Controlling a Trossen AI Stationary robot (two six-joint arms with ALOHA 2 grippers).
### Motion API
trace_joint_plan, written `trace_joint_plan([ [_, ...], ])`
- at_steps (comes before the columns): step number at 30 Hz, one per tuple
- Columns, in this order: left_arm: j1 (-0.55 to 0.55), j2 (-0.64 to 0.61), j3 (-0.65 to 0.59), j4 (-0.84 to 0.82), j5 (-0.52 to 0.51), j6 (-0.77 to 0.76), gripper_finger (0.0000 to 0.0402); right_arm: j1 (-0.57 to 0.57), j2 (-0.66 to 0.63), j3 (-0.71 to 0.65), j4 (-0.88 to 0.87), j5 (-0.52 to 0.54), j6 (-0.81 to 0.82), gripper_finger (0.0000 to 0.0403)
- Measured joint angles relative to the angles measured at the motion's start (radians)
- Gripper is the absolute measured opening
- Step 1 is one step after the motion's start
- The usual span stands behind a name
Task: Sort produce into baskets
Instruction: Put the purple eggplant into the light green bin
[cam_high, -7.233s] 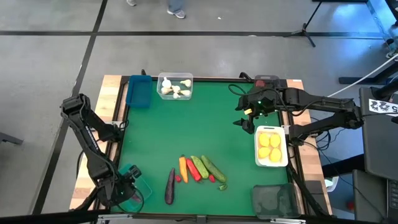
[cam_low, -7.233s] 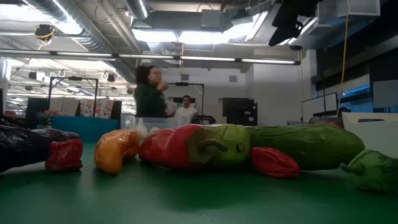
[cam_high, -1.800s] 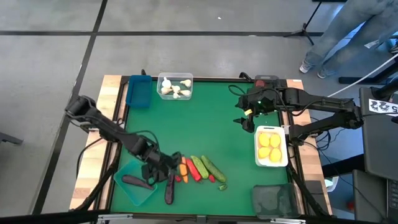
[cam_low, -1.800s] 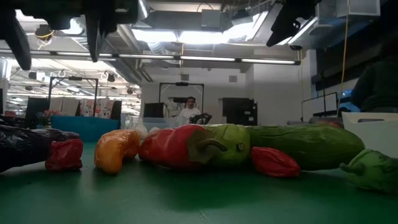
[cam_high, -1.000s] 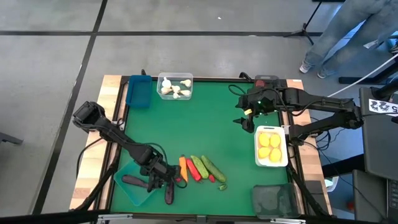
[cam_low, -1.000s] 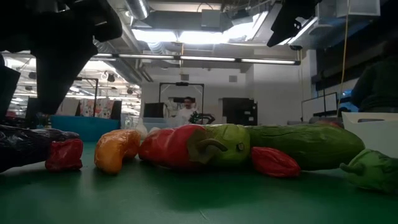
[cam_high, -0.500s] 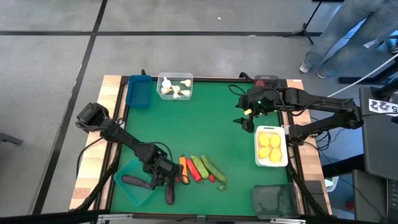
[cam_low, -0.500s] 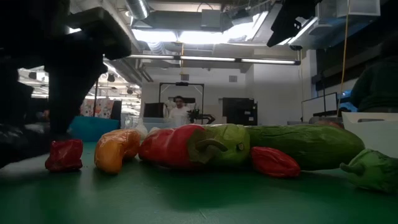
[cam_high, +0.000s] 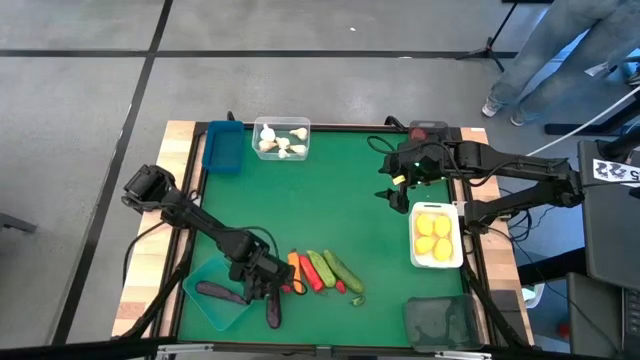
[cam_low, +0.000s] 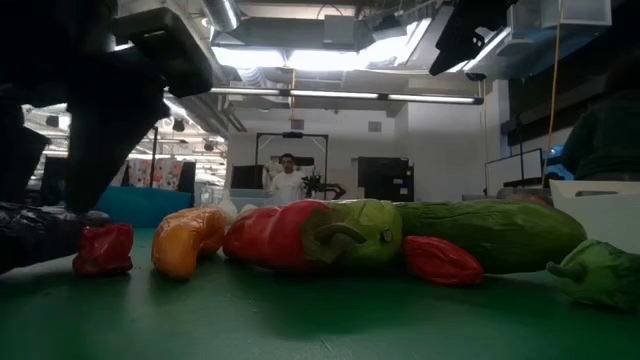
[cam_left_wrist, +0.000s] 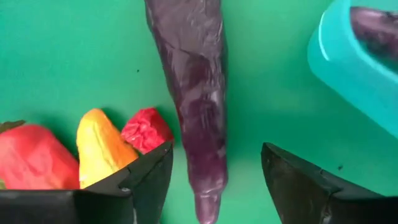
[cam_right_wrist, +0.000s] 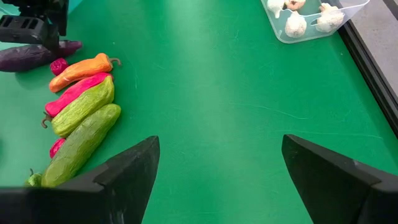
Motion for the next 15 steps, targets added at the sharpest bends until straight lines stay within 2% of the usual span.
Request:
trace_joint_plan([
  [7,0.0,0.039,0.0,0.007,0.001,-0.01,0.0175,0.0,0.0,0.0,0.0,0.0,0.0,0.0335],
  [15,0.004,0.05,0.0,0.023,-0.015,-0.014,0.0134,0.0,0.0,0.0,-0.001,0.0,0.0,0.0335],
])
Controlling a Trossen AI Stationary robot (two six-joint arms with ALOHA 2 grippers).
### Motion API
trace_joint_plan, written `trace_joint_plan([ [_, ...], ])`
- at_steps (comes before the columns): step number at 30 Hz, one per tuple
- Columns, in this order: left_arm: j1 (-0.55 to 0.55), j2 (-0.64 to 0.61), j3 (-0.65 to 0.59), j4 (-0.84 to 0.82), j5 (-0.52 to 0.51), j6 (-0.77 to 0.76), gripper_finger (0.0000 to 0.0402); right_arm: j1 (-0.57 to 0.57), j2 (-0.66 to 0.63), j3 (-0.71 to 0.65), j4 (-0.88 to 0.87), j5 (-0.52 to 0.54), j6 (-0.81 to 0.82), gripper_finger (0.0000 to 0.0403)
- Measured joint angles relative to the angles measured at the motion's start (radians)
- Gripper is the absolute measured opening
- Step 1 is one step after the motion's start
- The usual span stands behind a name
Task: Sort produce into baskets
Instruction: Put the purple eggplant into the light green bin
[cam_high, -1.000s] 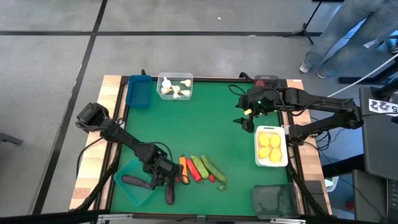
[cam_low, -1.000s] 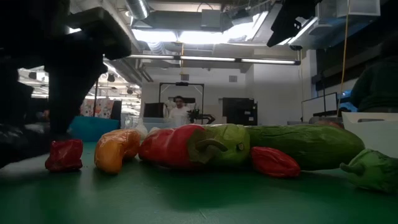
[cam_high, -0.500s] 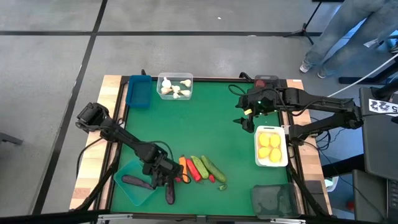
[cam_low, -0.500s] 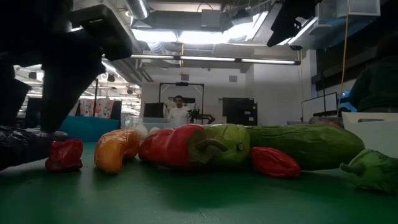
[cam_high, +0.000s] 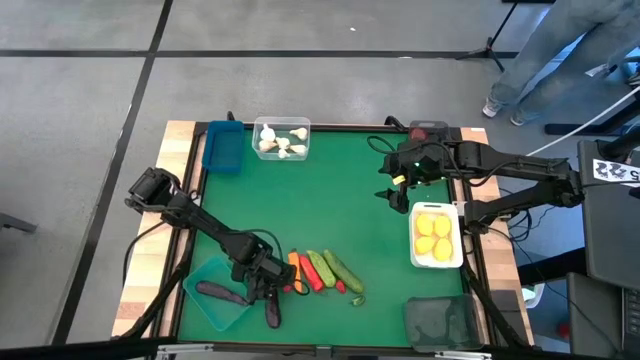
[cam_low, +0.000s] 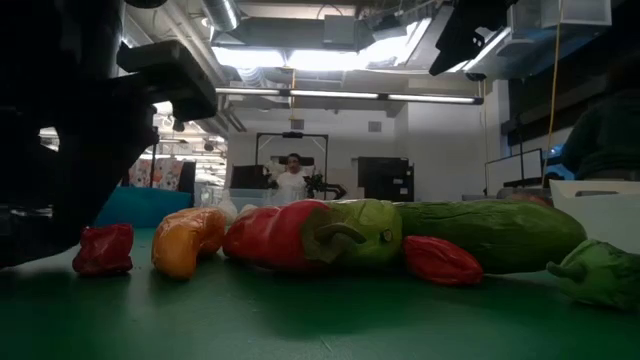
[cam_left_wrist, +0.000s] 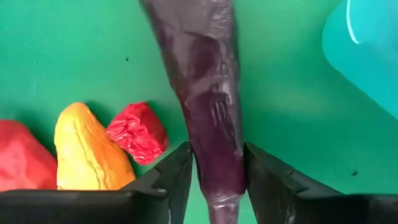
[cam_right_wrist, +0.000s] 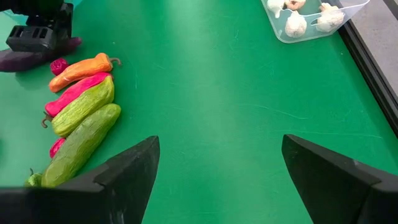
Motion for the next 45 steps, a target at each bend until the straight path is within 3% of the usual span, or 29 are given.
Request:
trace_joint_plan([
  [8,0.002,0.0,0.0,-0.001,-0.034,-0.053,0.0093,0.0,0.0,0.0,0.0,0.0,0.0,0.0335],
  [15,0.042,-0.024,-0.001,0.011,-0.123,-0.168,0.0097,0.0,0.0,0.0,0.0,0.0,0.0,0.0335],
  [26,0.063,-0.195,-0.001,0.001,-0.194,-0.321,0.0094,0.0,0.0,0.0,0.0,0.0,0.0,0.0335],
  [36,0.024,-0.407,-0.001,-0.01,-0.399,-0.482,0.0094,0.0,0.0,0.0,0.0,0.0,0.0,0.0335],
  [40,-0.008,-0.487,-0.001,-0.088,-0.457,-0.58,0.0098,0.0,0.0,0.0,0.0,0.0,0.0,0.0335],
  [45,-0.068,-0.553,-0.001,-0.283,-0.453,-0.771,0.0101,0.0,0.0,0.0,0.0,0.0,0.0,0.0335],
])
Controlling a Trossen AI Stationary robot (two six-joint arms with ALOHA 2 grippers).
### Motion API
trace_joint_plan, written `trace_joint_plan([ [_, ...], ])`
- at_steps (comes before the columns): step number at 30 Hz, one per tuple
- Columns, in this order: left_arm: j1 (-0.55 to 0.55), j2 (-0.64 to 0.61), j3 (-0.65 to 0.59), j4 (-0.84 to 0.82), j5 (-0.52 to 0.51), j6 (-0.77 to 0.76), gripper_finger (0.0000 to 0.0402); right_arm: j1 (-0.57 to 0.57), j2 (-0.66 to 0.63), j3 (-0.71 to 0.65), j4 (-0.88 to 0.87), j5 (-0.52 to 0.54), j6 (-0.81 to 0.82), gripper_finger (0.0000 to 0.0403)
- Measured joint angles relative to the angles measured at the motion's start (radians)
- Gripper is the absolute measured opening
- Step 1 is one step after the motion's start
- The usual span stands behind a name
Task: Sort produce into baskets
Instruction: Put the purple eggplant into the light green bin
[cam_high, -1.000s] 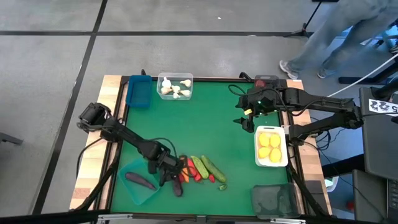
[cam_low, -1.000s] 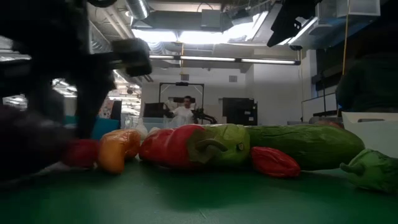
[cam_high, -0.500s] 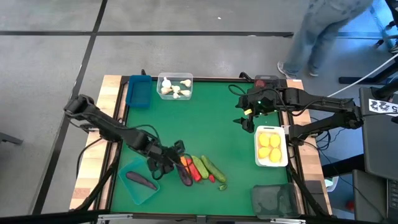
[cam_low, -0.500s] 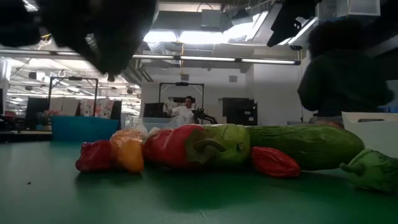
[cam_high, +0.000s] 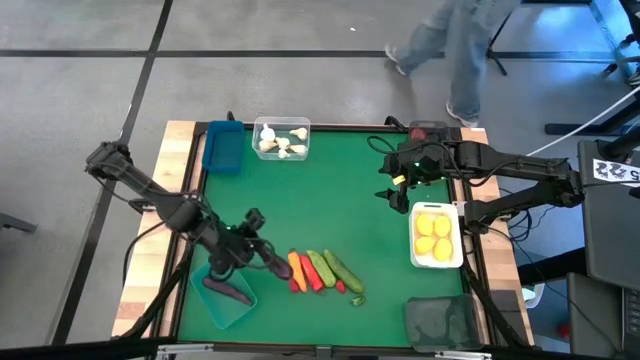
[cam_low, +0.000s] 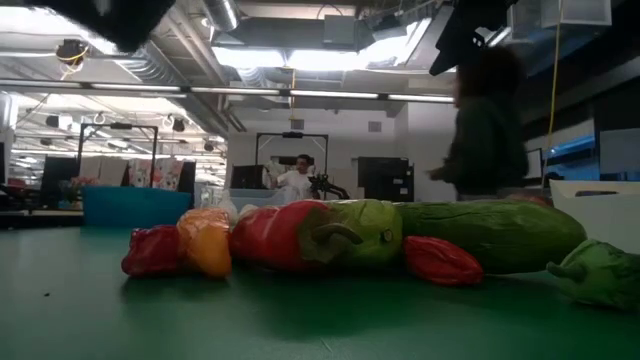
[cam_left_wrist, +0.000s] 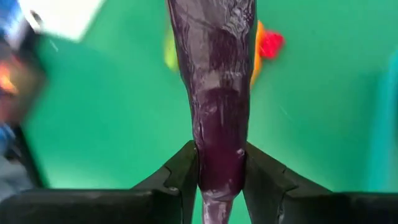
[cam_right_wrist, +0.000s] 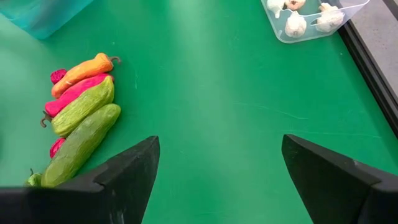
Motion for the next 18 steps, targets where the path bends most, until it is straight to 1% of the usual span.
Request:
trace_joint_plan([
  [3,-0.047,-0.006,0.0,-0.1,0.02,-0.17,0.0101,0.0,0.0,0.0,0.0,0.0,0.0,0.0335],
  [8,-0.14,-0.003,0.0,-0.272,0.109,-0.464,0.0101,0.0,0.0,0.0,0.002,0.0,0.0,0.0335],
  [11,-0.202,-0.002,0.0,-0.346,0.154,-0.648,0.01,0.0,0.0,0.0,0.006,0.0,0.002,0.0335],
  [14,-0.267,-0.002,0.0,-0.347,0.19,-0.773,0.0096,0.0,0.0,0.0,0.008,0.0,0.017,0.0335],
  [18,-0.339,-0.002,0.0,-0.31,0.259,-0.832,0.0098,0.0,0.0,0.0,0.009,0.001,0.017,0.0335],
])
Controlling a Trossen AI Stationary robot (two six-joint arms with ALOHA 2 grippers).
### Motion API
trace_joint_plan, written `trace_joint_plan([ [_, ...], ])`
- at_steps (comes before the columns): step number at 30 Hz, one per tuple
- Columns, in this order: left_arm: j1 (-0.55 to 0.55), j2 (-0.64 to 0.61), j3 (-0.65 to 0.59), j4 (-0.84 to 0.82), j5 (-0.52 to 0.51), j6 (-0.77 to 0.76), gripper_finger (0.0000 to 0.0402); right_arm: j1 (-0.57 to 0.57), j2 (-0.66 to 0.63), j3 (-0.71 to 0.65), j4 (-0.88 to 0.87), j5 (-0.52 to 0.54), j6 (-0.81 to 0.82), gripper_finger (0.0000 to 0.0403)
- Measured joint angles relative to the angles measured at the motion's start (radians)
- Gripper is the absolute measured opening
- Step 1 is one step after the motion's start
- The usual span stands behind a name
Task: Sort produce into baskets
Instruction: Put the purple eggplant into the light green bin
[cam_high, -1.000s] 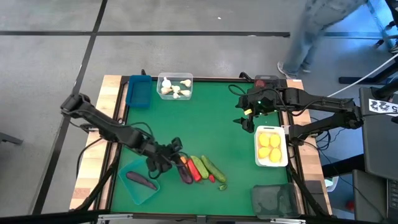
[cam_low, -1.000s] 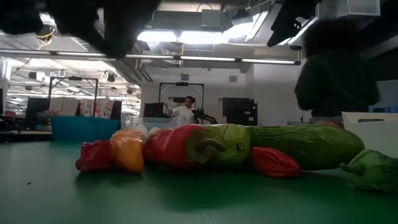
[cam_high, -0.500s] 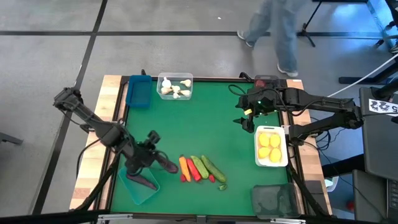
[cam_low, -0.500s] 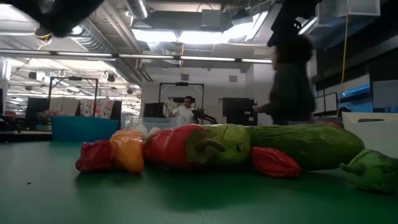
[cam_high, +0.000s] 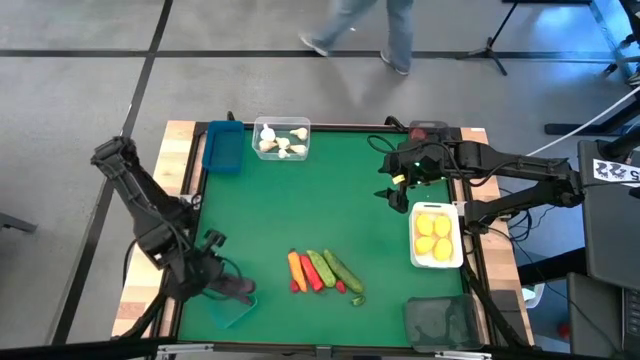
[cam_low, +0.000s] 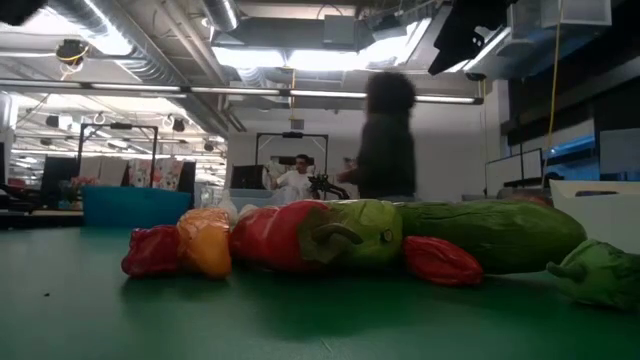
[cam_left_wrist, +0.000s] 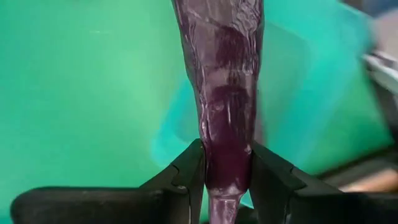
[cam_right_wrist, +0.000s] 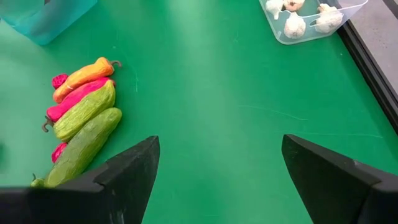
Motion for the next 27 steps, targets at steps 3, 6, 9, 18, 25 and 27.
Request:
trace_joint_plan([
  [3,-0.049,0.0,0.0,0.0,0.078,-0.028,0.0105,0.0,0.0,0.0,0.004,0.014,0.0,0.0335],
  [6,-0.09,0.0,0.0,-0.002,0.094,-0.04,0.0111,0.0,0.0,0.0,0.03,0.027,0.001,0.0335],
  [9,-0.109,0.0,-0.007,0.012,0.08,-0.009,0.0112,0.0,0.0,0.0,0.051,0.027,0.001,0.0335],
  [18,-0.113,0.011,-0.098,0.1,0.061,-0.004,0.0113,0.0,0.0,0.0,0.042,0.026,0.0,0.0335],
  [25,-0.098,0.012,-0.123,0.106,0.08,-0.136,0.0114,0.0,0.0,0.0,0.043,0.026,0.0,0.0335],
  [27,-0.088,0.012,-0.123,0.112,0.098,-0.148,0.0114,0.0,0.0,0.0,0.043,0.026,0.0,0.0335],
])
